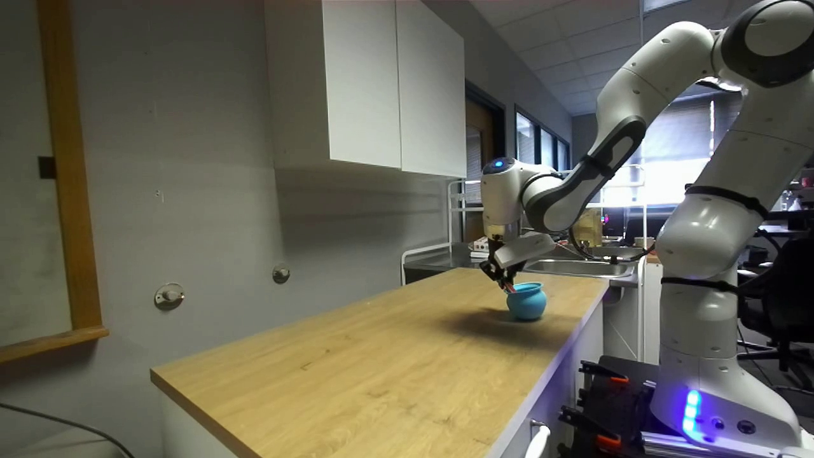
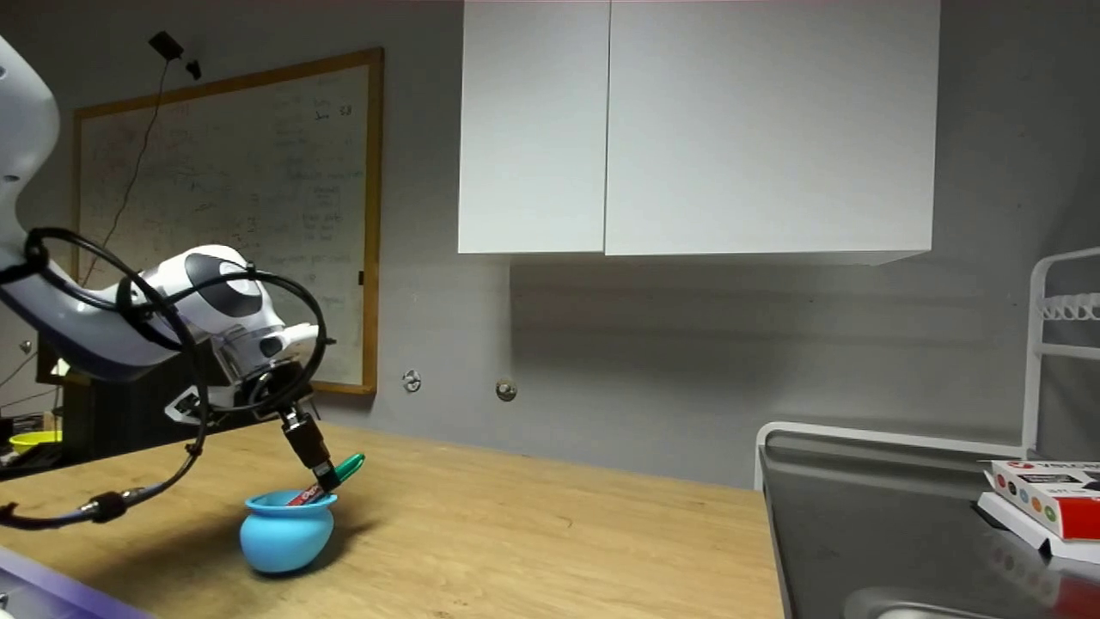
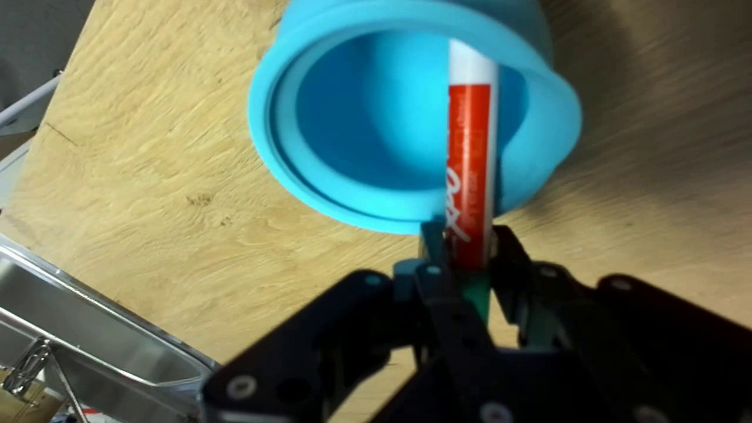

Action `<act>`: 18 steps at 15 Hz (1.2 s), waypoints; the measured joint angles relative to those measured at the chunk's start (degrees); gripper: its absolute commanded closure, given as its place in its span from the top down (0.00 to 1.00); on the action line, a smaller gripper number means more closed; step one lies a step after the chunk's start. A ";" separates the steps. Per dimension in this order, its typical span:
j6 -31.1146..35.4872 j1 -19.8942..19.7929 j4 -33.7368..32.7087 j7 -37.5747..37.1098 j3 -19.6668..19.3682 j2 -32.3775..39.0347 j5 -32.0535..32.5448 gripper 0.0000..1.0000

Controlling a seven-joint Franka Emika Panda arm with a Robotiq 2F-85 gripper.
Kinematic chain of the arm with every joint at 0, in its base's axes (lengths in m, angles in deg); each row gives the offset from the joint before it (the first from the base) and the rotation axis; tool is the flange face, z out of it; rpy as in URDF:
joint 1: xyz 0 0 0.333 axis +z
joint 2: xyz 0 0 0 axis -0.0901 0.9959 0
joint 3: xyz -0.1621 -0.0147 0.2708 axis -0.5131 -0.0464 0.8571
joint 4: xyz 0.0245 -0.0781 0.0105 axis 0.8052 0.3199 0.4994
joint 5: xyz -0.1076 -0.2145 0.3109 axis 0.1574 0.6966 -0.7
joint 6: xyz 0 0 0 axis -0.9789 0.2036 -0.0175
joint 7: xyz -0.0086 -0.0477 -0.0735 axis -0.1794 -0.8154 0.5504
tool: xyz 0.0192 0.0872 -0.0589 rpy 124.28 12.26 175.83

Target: Put the marker in the blue object

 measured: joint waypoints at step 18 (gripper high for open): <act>6.89 -1.48 -0.13 -13.88 -1.41 -0.13 10.21 0.06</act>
